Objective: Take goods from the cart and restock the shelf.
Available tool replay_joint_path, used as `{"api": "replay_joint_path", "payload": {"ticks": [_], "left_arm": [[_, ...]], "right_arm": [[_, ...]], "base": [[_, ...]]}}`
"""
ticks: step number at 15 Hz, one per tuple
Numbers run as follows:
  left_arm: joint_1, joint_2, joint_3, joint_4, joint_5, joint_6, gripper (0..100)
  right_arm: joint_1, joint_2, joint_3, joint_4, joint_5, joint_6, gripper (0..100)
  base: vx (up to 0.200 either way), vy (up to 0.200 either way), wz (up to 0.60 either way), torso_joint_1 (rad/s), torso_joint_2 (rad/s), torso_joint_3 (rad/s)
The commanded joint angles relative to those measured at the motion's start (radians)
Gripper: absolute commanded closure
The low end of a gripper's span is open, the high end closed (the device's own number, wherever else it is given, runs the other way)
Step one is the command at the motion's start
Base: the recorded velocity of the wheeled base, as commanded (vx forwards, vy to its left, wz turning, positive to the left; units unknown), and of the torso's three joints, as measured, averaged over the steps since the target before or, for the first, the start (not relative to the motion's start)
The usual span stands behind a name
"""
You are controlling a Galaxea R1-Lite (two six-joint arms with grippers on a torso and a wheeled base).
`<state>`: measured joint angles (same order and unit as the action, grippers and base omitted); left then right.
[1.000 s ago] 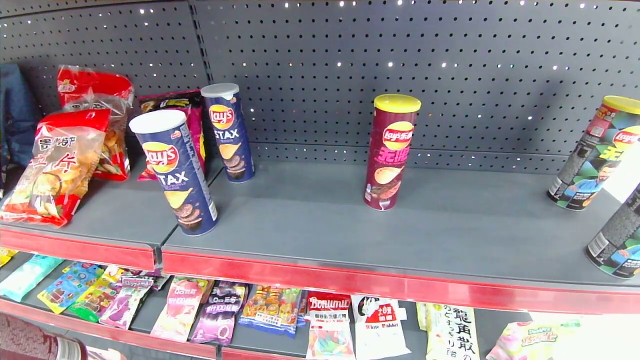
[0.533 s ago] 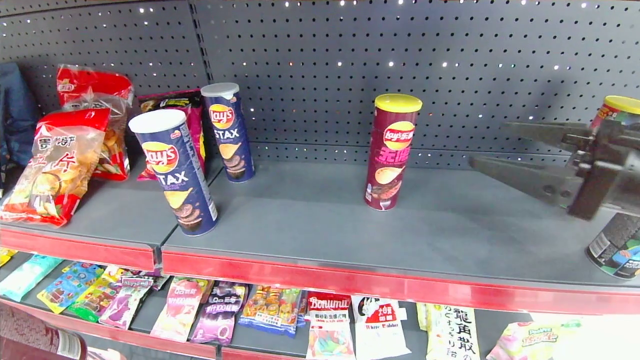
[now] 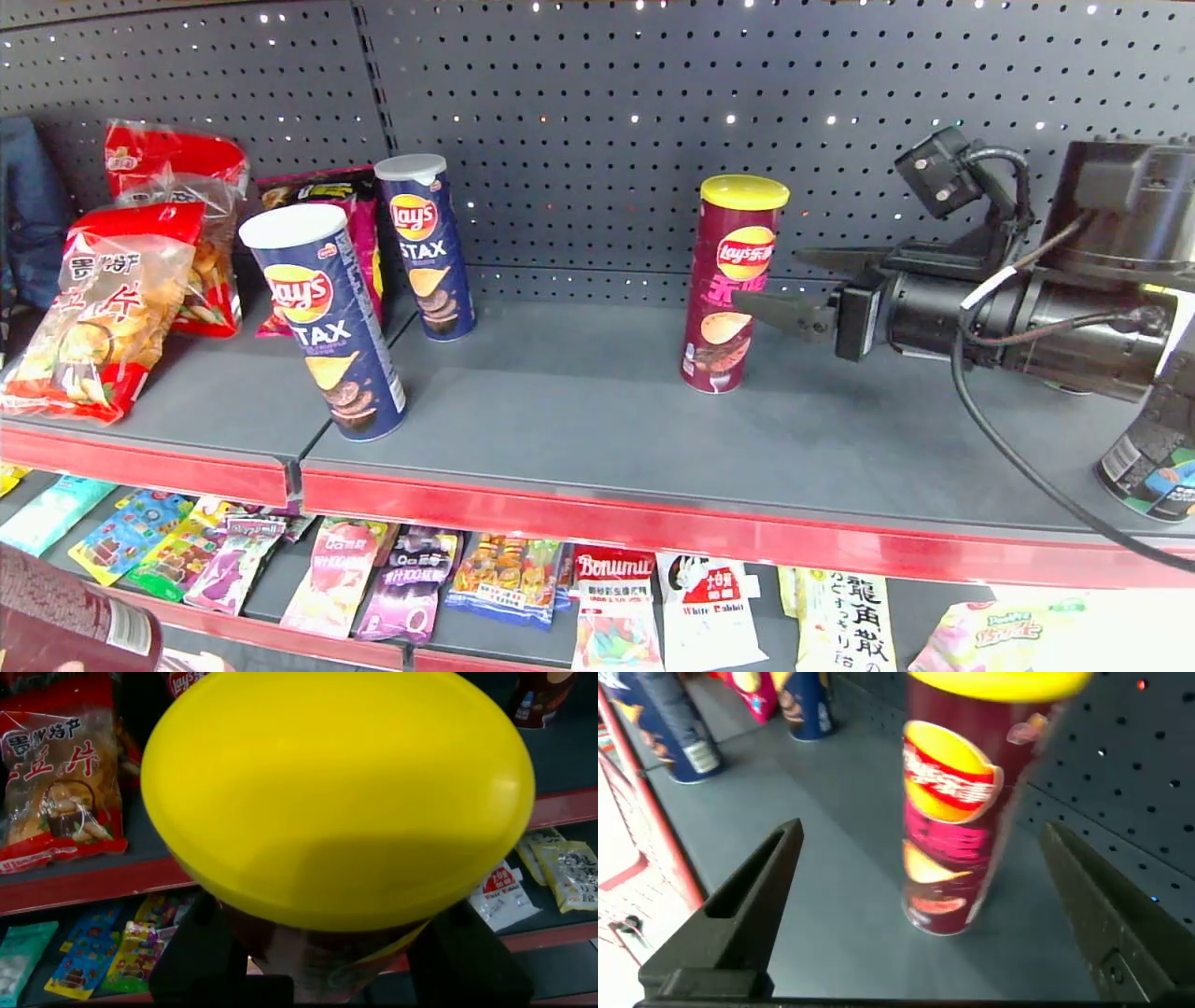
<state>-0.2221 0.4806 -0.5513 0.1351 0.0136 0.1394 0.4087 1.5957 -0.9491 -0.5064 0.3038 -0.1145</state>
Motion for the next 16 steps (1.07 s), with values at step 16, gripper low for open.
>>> {"api": "replay_joint_path", "payload": {"ticks": [16], "left_arm": [[0.0,0.027,-0.032,-0.002,-0.007,0.0,100]], "right_arm": [[-0.07,0.15,-0.166,0.006,0.115,-0.019,0]], "base": [[0.0,0.0,0.0,0.0,0.0,0.0]]}}
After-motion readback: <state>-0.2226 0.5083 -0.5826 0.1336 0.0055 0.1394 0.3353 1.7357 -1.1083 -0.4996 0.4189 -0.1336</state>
